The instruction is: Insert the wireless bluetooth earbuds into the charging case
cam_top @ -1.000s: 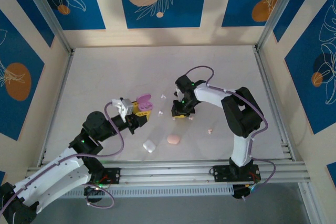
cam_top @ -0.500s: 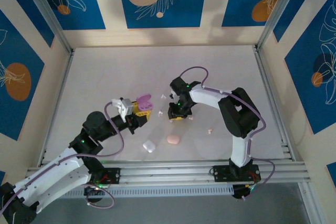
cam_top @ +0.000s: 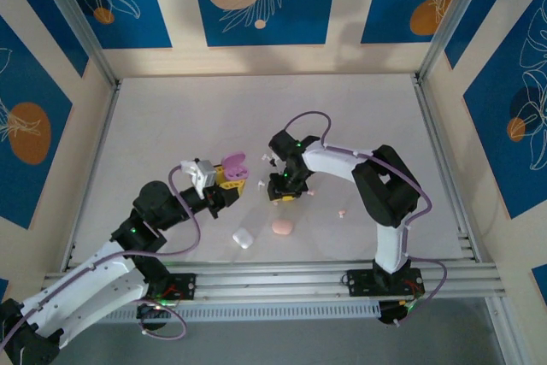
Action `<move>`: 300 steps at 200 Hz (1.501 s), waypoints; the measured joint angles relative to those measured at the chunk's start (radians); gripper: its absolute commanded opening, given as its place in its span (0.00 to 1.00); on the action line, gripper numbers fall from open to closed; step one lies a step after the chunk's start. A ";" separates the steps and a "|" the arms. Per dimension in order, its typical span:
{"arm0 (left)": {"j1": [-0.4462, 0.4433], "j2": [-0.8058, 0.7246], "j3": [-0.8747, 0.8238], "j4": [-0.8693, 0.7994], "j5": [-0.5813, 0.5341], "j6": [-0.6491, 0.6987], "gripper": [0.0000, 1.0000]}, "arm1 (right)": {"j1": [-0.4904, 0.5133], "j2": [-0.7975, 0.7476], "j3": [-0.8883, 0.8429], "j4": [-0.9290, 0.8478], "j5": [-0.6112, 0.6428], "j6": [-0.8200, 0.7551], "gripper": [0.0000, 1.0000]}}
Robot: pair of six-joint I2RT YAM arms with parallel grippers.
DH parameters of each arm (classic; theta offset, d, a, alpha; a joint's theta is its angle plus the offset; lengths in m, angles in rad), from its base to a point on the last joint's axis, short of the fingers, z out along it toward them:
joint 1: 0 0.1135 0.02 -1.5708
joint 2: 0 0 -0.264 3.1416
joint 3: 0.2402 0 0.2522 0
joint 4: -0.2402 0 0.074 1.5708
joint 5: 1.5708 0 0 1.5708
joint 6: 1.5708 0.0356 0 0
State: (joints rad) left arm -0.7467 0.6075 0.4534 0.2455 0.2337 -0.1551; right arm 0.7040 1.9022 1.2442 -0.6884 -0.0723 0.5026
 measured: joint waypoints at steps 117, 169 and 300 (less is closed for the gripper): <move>0.000 -0.024 0.000 -0.007 0.000 -0.003 0.26 | 0.037 0.006 0.051 -0.024 0.045 0.010 0.40; 0.000 -0.024 0.002 -0.024 -0.001 -0.003 0.26 | 0.040 0.055 0.079 -0.041 0.050 -0.005 0.36; 0.000 -0.024 0.004 -0.029 -0.003 -0.003 0.27 | 0.043 0.062 0.075 -0.052 0.072 -0.016 0.32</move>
State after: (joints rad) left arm -0.7467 0.5835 0.4572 0.2161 0.2302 -0.1581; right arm 0.7467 1.9640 1.3190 -0.7406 0.0002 0.4870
